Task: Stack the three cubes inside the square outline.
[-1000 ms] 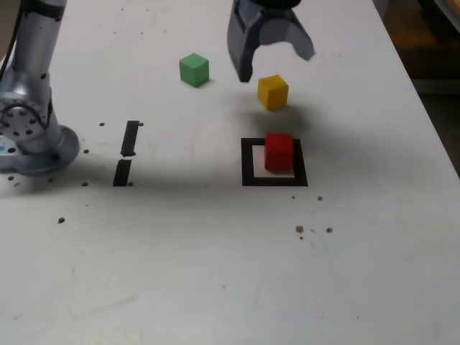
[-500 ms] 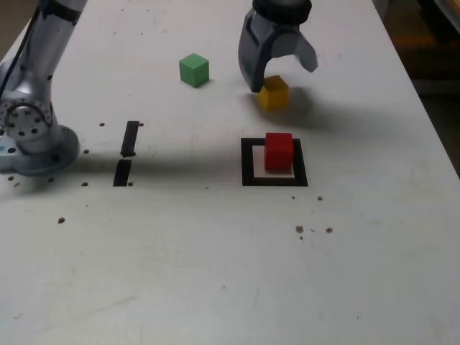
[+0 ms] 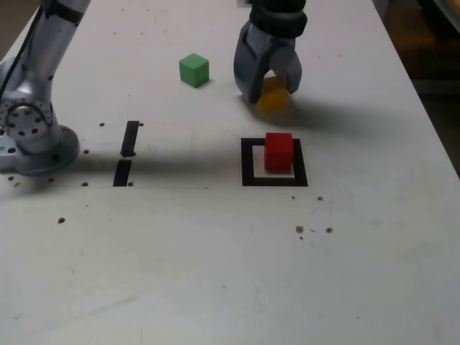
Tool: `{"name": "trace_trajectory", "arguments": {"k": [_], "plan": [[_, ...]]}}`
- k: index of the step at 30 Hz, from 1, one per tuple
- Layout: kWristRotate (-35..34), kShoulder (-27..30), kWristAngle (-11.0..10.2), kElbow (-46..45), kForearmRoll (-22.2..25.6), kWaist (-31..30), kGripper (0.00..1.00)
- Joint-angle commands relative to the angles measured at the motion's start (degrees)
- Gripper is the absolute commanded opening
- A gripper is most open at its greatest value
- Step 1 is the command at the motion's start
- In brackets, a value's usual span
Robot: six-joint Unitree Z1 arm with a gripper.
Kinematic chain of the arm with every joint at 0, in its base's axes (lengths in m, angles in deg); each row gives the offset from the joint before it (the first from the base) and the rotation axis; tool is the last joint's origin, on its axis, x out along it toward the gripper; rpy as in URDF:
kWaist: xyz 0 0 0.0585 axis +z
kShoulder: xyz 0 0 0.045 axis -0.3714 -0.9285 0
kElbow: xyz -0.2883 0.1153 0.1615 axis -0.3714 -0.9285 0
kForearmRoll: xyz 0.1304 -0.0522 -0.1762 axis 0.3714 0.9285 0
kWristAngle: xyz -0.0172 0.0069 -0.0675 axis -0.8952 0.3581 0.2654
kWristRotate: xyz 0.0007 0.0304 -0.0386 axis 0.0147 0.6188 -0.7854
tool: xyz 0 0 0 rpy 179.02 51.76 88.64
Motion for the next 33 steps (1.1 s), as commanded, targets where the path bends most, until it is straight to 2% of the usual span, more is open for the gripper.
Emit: {"name": "trace_trajectory", "arguments": {"k": [1, 8, 12, 18, 23, 30, 33], "plan": [[-0.02, -0.04, 0.55, 0.25, -0.61, -0.36, 0.56], [-0.02, 0.65, 0.42, 0.69, 0.13, -0.57, 0.39], [-0.02, 2.7, 0.22, 0.89, 2.41, -0.74, 0.31], [0.4, 8.18, -0.47, 5.16, 10.49, -3.44, 0.3], [2.32, 10.72, -0.42, 10.21, 16.98, -9.43, 0.3], [1.46, 9.9, 1.68, 10.47, 17.46, -18.51, 0.3], [0.37, 8.64, 1.99, 10.24, 16.9, -19.93, 0.3]]}}
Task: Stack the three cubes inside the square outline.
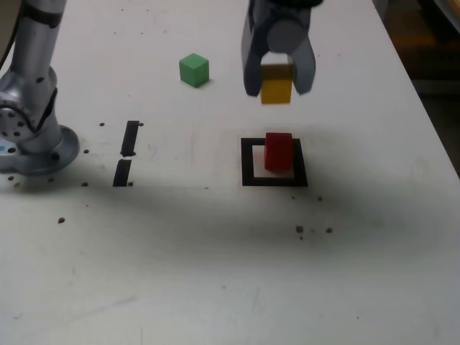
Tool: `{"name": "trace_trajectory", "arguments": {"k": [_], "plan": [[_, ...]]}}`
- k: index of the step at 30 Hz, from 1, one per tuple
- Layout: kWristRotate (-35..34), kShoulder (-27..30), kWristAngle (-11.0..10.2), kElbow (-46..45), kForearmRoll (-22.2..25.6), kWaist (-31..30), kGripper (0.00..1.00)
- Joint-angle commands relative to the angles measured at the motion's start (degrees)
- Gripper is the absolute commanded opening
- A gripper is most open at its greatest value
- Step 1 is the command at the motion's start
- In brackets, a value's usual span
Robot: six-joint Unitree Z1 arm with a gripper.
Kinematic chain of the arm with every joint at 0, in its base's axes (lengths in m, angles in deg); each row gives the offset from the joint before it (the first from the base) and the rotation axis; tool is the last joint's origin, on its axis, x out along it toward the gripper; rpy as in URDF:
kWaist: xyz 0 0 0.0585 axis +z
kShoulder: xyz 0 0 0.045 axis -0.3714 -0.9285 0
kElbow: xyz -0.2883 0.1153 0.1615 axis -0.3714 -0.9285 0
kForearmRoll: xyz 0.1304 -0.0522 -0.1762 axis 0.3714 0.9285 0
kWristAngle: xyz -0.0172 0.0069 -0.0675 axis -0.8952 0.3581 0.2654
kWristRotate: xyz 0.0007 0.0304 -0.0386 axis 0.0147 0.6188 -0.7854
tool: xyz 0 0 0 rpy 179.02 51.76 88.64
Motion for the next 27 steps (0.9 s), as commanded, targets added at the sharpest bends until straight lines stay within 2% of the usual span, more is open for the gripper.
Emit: {"name": "trace_trajectory", "arguments": {"k": [1, 10, 27], "plan": [[-0.2, -0.69, -0.02, -0.11, 0.12, -0.12, 0.3], [-0.83, -3.49, -0.08, -1.69, -2.94, -0.62, 0.3], [-2.87, -3.75, 0.77, -6.14, -7.58, -1.8, 0.3]]}}
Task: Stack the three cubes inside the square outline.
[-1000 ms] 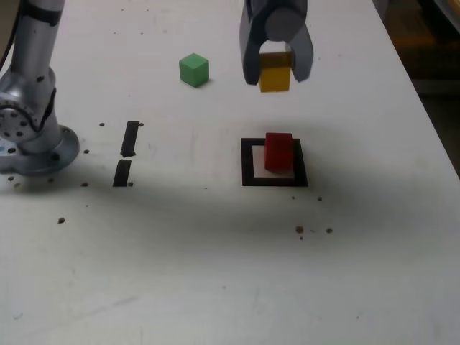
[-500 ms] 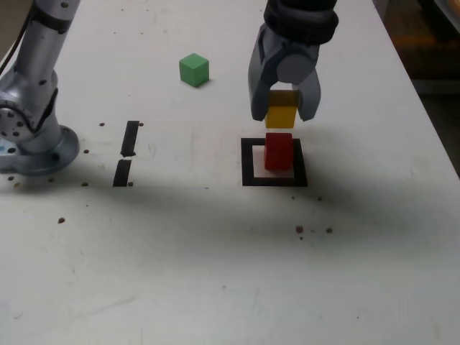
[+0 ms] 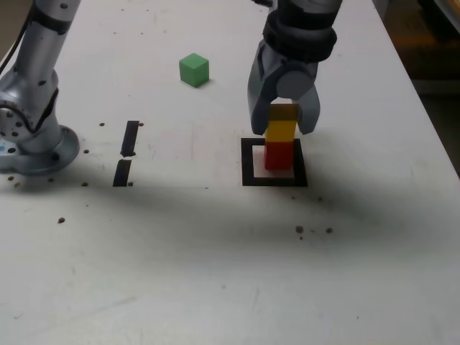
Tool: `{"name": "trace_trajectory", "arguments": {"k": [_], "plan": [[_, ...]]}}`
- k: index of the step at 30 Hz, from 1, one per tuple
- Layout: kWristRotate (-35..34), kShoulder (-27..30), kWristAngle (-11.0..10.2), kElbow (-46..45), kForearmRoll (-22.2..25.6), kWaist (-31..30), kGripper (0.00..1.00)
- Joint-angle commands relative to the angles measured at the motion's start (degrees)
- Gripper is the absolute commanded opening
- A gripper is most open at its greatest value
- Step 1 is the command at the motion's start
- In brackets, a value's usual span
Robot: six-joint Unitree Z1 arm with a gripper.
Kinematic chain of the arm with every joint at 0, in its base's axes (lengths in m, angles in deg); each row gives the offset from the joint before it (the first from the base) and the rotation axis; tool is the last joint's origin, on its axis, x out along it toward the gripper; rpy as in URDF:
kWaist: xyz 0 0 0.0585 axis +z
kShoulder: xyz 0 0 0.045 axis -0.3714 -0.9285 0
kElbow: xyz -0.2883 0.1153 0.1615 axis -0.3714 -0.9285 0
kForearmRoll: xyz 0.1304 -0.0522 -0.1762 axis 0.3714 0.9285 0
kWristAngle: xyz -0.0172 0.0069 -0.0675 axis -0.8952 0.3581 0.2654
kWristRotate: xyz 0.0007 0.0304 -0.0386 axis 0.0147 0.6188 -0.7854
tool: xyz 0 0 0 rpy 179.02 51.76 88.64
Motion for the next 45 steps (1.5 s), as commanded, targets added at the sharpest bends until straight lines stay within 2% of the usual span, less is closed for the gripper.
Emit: {"name": "trace_trajectory", "arguments": {"k": [1, 22, 24, 32, 35, 37, 41, 45], "plan": [[-0.06, 0.01, 0.13, -0.21, -0.23, -0.08, 0.3], [0.41, -0.69, 0.29, -2.62, -4.19, -0.02, 0.37], [0.45, -0.66, 0.34, -2.74, -4.16, 0.0, 0.41], [1.13, -0.36, 0.59, -3.09, -3.99, 0.0, 0.83], [1.5, 0.03, 0.52, -3.04, -3.66, 0.0, 0.95], [1.85, 0.58, 0.53, -2.93, -3.37, 0.01, 0.99], [2.49, 2.68, 0.52, -2.25, -1.85, 0.01, 1.0], [3.23, 7.53, -0.78, -2.54, 3.57, 1.78, 1.0]]}}
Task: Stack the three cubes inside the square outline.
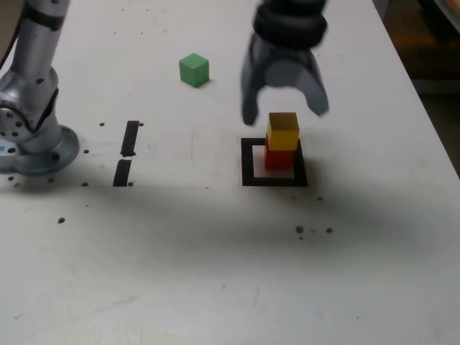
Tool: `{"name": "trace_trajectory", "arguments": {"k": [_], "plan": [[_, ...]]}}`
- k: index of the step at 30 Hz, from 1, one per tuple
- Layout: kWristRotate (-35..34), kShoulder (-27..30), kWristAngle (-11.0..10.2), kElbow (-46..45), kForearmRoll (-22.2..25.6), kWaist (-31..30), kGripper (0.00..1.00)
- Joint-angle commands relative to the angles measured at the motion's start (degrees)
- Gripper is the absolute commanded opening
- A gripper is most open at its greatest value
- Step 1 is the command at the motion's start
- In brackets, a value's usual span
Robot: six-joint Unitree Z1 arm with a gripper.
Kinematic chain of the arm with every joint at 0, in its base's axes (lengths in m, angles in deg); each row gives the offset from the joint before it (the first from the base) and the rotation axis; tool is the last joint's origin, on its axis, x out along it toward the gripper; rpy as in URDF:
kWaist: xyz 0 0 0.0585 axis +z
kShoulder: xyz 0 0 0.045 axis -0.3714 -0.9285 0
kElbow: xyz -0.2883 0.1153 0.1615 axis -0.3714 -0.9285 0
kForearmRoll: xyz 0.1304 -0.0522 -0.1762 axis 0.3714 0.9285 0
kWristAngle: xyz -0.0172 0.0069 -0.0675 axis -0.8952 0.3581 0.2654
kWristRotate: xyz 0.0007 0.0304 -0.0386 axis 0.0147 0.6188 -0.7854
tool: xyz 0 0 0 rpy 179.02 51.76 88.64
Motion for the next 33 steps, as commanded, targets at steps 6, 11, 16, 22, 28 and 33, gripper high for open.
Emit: {"name": "trace_trajectory", "arguments": {"k": [6, 11, 16, 22, 28, 33], "plan": [[2.12, 9.56, -3.19, -6.74, 3.49, 11.55, 1.0], [2.69, 11.26, -5.65, -11.38, 0.38, 23.52, 1.0], [4.67, 8.71, -5.09, -16.47, -6.38, 34.68, 1.0], [5.02, 5.4, -3.47, -20.39, -12.61, 40.93, 1.0], [4.07, 3.69, -2.56, -21.96, -16.04, 43.29, 0.98], [3.4, 2.08, -1.47, -22.05, -16.98, 43.81, 0.91]]}}
